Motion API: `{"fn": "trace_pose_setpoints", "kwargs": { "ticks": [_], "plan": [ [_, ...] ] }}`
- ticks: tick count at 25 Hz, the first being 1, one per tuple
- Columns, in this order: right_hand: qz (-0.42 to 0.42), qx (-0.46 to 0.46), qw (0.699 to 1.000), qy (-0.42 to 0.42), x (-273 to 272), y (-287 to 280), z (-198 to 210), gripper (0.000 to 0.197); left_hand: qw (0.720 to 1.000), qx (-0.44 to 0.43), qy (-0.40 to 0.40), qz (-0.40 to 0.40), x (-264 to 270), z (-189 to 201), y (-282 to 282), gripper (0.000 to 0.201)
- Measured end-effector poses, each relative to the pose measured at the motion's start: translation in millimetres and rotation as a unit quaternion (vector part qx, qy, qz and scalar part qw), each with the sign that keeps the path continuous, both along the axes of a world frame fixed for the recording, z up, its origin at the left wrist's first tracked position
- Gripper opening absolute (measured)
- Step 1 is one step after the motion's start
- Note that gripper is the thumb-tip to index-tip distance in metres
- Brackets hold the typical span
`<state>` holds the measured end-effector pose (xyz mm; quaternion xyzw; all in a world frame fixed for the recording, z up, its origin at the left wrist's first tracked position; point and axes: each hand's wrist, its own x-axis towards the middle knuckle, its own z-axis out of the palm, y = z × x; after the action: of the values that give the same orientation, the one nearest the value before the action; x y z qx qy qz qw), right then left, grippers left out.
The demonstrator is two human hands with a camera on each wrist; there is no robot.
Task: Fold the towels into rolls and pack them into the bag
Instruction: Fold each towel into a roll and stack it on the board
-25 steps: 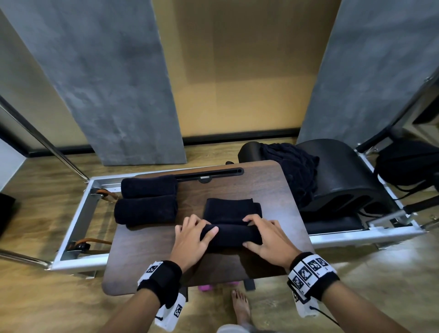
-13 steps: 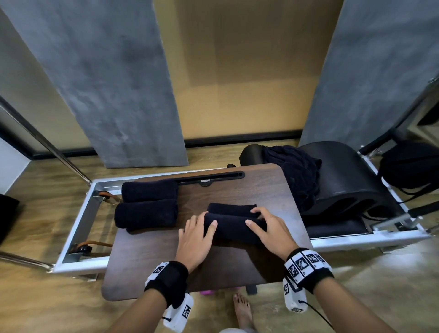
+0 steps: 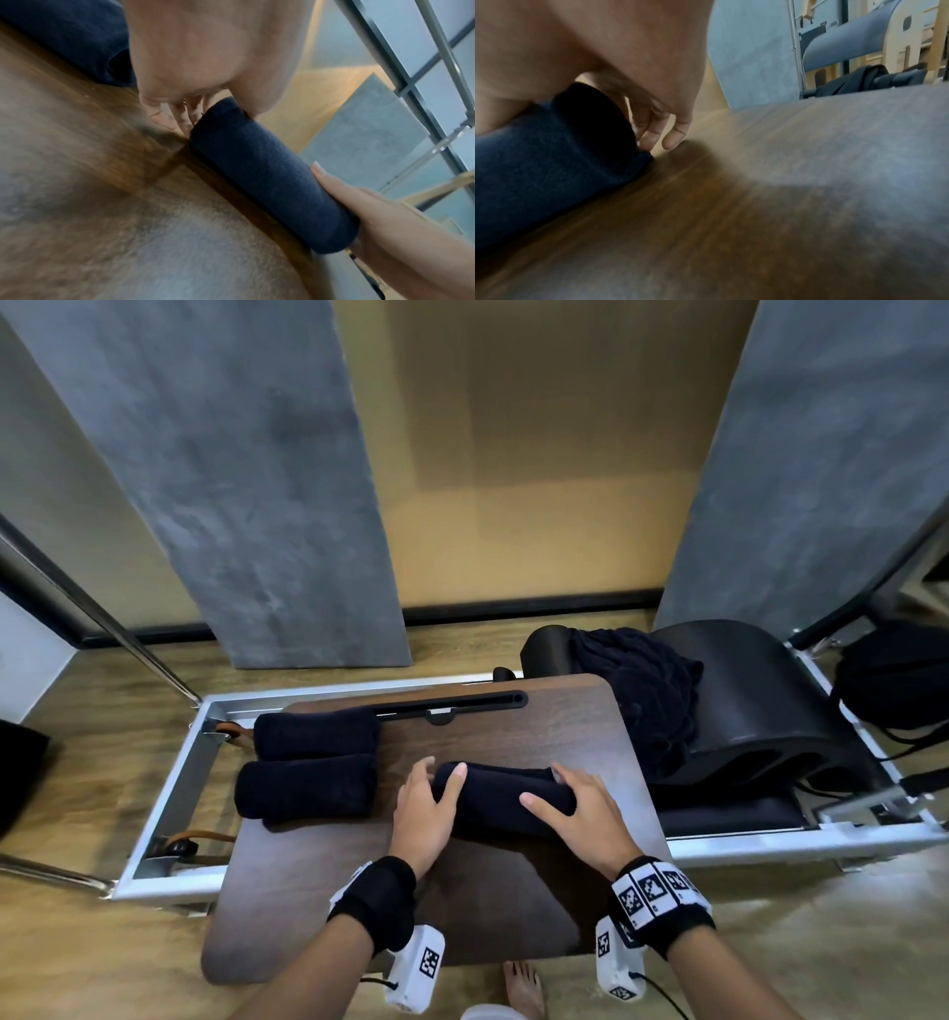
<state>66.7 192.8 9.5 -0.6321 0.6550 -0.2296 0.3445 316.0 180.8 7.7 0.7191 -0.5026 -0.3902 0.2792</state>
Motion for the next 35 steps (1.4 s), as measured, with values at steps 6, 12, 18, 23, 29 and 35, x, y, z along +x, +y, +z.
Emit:
{"fn": "trace_pose_setpoints", "kwargs": {
  "ticks": [6, 12, 18, 23, 29, 35],
  "plan": [
    [0.008, 0.035, 0.999, 0.024, -3.1, -8.3, 1.4, 0.064, 0.998, 0.051, -0.018, -0.022, 0.8, 1.4, -10.1, 0.058],
    [-0.058, 0.001, 0.998, -0.038, 6.7, 3.2, 2.2, 0.049, 0.995, 0.068, 0.072, 0.004, -1.7, 7.8, 7.5, 0.048],
    [-0.087, 0.053, 0.98, -0.172, 45.9, 20.7, 13.0, 0.063, 0.982, 0.055, 0.168, 0.07, 35.0, 8.6, 29.8, 0.041],
    [-0.064, 0.092, 0.972, -0.209, 123.7, 29.5, 15.1, 0.029, 0.981, 0.028, 0.156, 0.115, 109.1, -0.5, 52.5, 0.025],
    [0.061, 0.122, 0.975, -0.173, 197.2, 50.2, 21.1, 0.058, 0.971, 0.04, 0.137, 0.192, 194.7, -5.8, 65.3, 0.025],
    [0.006, 0.091, 0.986, -0.141, 254.1, 68.6, 19.4, 0.081, 0.971, 0.052, 0.117, 0.203, 233.3, 0.0, 55.4, 0.038]
  ]
}}
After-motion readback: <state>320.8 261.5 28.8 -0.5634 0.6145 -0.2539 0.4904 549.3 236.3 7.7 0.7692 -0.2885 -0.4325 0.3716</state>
